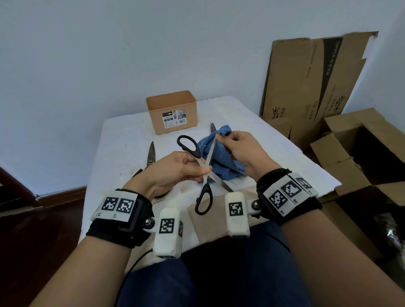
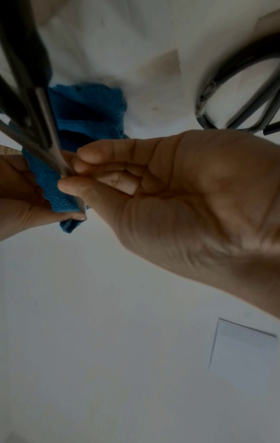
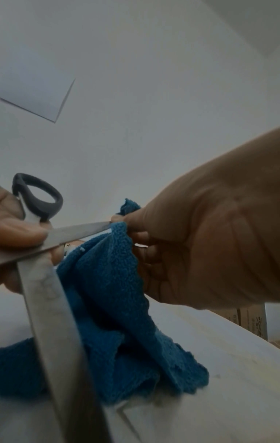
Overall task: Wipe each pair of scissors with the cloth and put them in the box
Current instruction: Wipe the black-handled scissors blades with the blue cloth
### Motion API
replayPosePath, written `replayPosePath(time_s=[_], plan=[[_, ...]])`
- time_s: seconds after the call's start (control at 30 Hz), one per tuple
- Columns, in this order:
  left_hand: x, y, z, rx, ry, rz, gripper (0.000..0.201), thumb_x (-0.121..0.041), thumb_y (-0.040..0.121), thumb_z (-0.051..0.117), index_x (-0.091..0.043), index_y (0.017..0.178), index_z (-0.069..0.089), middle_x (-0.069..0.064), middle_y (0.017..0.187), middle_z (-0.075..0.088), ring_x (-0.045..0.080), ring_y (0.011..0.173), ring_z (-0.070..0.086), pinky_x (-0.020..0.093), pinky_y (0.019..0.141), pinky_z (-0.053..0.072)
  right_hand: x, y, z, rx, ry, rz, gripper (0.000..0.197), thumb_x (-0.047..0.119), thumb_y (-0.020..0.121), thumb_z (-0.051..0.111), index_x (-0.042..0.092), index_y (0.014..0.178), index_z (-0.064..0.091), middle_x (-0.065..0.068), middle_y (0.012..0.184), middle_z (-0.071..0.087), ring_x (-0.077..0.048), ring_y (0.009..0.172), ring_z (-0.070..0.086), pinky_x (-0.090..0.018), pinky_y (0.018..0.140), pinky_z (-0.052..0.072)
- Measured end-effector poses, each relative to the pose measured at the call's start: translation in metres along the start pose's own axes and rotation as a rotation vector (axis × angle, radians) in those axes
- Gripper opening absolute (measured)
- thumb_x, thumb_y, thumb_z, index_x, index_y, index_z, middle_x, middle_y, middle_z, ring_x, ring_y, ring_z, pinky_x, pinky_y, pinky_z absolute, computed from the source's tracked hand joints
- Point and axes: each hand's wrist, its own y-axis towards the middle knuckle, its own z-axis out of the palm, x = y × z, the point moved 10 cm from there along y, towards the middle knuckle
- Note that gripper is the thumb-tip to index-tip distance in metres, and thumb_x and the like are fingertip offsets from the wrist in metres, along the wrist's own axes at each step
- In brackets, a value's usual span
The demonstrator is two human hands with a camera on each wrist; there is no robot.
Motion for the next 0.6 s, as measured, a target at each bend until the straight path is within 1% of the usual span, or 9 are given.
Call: replayPosePath(time_s=[0.07, 0.13, 0.2, 0.23, 0.3, 0.33, 0.43, 0.5, 0.6], plan=[[0.001, 0.0, -0.005, -0.009, -0.056, 0.002, 0.014, -0.003, 0.086, 0.069, -0.009, 0.076, 0.077, 0.004, 0.08, 0.074, 0.009, 0.074, 0.065, 0.016, 0.073, 0.055, -0.005, 0.003, -0.009, -0.048, 0.017, 0.038, 0.041, 0.036, 0.096, 0.058, -0.003, 0.085, 0.061, -0.01, 0.073, 0.056, -0.018, 0.069, 0.05, -0.03, 0.065, 0.042], [0.0, 0.001, -0.013, -0.036, -0.089, 0.007, 0.008, -0.002, 0.088, 0.067, -0.002, 0.081, 0.072, 0.002, 0.079, 0.074, 0.006, 0.069, 0.066, 0.015, 0.071, 0.055, -0.014, 0.006, -0.018, -0.083, 0.021, 0.083, 0.047, 0.039, 0.099, 0.052, -0.007, 0.104, 0.061, -0.014, 0.085, 0.061, -0.02, 0.073, 0.054, -0.032, 0.068, 0.045], [0.001, 0.003, -0.02, -0.063, -0.099, 0.0, 0.007, -0.002, 0.088, 0.067, 0.002, 0.082, 0.07, 0.002, 0.078, 0.073, 0.005, 0.066, 0.065, 0.015, 0.07, 0.054, -0.023, 0.007, -0.02, -0.089, 0.056, 0.115, 0.042, 0.036, 0.099, 0.052, -0.005, 0.107, 0.061, -0.013, 0.088, 0.064, -0.019, 0.073, 0.058, -0.029, 0.066, 0.05], [0.001, 0.004, -0.022, -0.069, -0.101, -0.004, 0.008, -0.002, 0.087, 0.068, 0.004, 0.085, 0.071, 0.004, 0.082, 0.073, 0.006, 0.067, 0.065, 0.015, 0.07, 0.054, -0.026, 0.007, -0.022, -0.101, 0.091, 0.126, 0.036, 0.034, 0.098, 0.055, -0.002, 0.105, 0.06, -0.011, 0.085, 0.064, -0.017, 0.069, 0.058, -0.024, 0.059, 0.051], [0.001, 0.005, -0.023, -0.077, -0.105, -0.005, 0.021, -0.004, 0.086, 0.069, 0.014, 0.097, 0.068, 0.012, 0.091, 0.071, 0.006, 0.068, 0.065, 0.015, 0.07, 0.054, -0.028, 0.005, -0.029, -0.168, 0.161, 0.131, 0.025, 0.03, 0.094, 0.062, 0.008, 0.103, 0.056, -0.007, 0.076, 0.059, -0.01, 0.056, 0.054, -0.016, 0.043, 0.045], [0.001, 0.006, -0.023, -0.081, -0.105, -0.011, 0.025, -0.004, 0.086, 0.069, 0.016, 0.101, 0.067, 0.013, 0.092, 0.07, 0.007, 0.069, 0.065, 0.016, 0.07, 0.054, -0.028, 0.005, -0.035, -0.216, 0.188, 0.118, 0.024, 0.03, 0.092, 0.065, 0.011, 0.102, 0.054, -0.005, 0.073, 0.057, -0.008, 0.052, 0.05, -0.015, 0.04, 0.042], [0.0, 0.007, -0.024, -0.094, -0.101, 0.001, 0.015, -0.005, 0.088, 0.069, 0.007, 0.095, 0.071, 0.007, 0.086, 0.074, 0.008, 0.072, 0.066, 0.016, 0.072, 0.055, -0.018, 0.004, -0.045, -0.272, 0.251, 0.066, 0.018, 0.029, 0.092, 0.066, 0.016, 0.096, 0.054, -0.003, 0.075, 0.058, -0.008, 0.057, 0.051, -0.019, 0.054, 0.044], [-0.001, 0.008, -0.023, -0.099, -0.105, 0.01, 0.017, -0.007, 0.088, 0.069, 0.006, 0.098, 0.072, 0.006, 0.086, 0.074, 0.008, 0.074, 0.067, 0.016, 0.074, 0.055, -0.004, 0.005, -0.039, -0.188, 0.303, 0.007, 0.016, 0.021, 0.092, 0.065, 0.016, 0.105, 0.056, -0.001, 0.088, 0.064, -0.009, 0.075, 0.058, -0.023, 0.07, 0.049], [-0.002, 0.008, -0.021, -0.1, -0.088, 0.015, 0.009, -0.007, 0.088, 0.069, 0.0, 0.091, 0.073, 0.003, 0.081, 0.073, 0.006, 0.072, 0.066, 0.016, 0.074, 0.055, 0.016, 0.006, -0.033, -0.096, 0.252, -0.103, 0.03, 0.005, 0.089, 0.065, 0.02, 0.113, 0.057, -0.003, 0.11, 0.066, -0.016, 0.105, 0.062, -0.03, 0.09, 0.052]])
